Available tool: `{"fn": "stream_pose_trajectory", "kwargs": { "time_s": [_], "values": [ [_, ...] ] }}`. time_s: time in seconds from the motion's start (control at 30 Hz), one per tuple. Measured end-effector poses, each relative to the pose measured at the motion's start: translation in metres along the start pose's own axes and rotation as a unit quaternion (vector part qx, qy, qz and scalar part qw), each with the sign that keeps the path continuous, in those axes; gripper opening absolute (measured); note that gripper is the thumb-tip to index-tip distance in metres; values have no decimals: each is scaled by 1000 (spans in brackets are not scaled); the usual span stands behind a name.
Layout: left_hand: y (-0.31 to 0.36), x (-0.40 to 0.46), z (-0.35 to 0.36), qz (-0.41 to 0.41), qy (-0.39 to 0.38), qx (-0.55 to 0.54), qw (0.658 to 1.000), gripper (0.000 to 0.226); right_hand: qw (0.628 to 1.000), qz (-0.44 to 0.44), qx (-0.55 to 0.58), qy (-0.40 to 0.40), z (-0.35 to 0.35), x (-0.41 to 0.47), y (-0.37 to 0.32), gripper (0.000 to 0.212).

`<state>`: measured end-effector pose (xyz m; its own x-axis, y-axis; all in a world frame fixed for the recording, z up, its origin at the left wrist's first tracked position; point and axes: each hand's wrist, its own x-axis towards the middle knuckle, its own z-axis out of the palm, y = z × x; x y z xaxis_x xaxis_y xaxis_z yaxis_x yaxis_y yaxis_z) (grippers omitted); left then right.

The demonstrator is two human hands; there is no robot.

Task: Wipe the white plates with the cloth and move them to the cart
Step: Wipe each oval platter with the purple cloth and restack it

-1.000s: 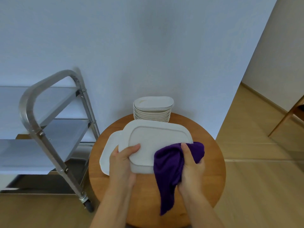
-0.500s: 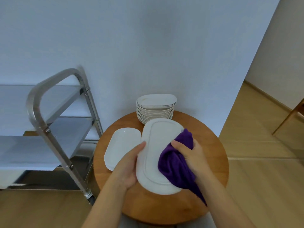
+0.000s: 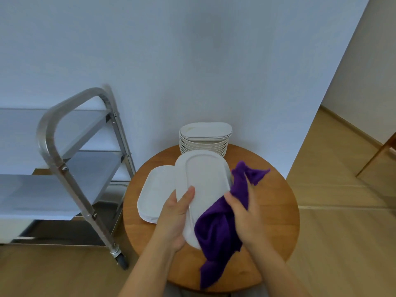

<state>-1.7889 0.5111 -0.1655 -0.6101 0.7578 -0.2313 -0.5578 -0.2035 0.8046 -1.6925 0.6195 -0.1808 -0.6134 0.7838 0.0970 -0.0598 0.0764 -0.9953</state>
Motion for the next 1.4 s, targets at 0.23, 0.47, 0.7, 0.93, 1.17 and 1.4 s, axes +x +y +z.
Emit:
{"fn": "stream_pose_trajectory", "kwargs": {
  "time_s": [0.23,0.47,0.7,0.93,1.17,1.4],
  "values": [
    [1,0,9,70,-19,120,990,44,930,-202,-295,-83,20,32,-34,73],
    [21,8,3,22,124,48,991,20,940,-206,-209,-177,47,-12,-13,59],
    [19,2,-3,20,88,-54,994,19,905,-231,-279,-222,13,-35,24,61],
    [-7,-1,-7,155,177,379,895,38,973,186,132,48,-4,-16,20,28],
    [-36,2,-2,193,56,754,625,53,983,126,132,36,13,12,-9,46],
    [-20,-1,-46,149,238,590,757,67,970,157,162,91,2,29,2,29]
  ]
}}
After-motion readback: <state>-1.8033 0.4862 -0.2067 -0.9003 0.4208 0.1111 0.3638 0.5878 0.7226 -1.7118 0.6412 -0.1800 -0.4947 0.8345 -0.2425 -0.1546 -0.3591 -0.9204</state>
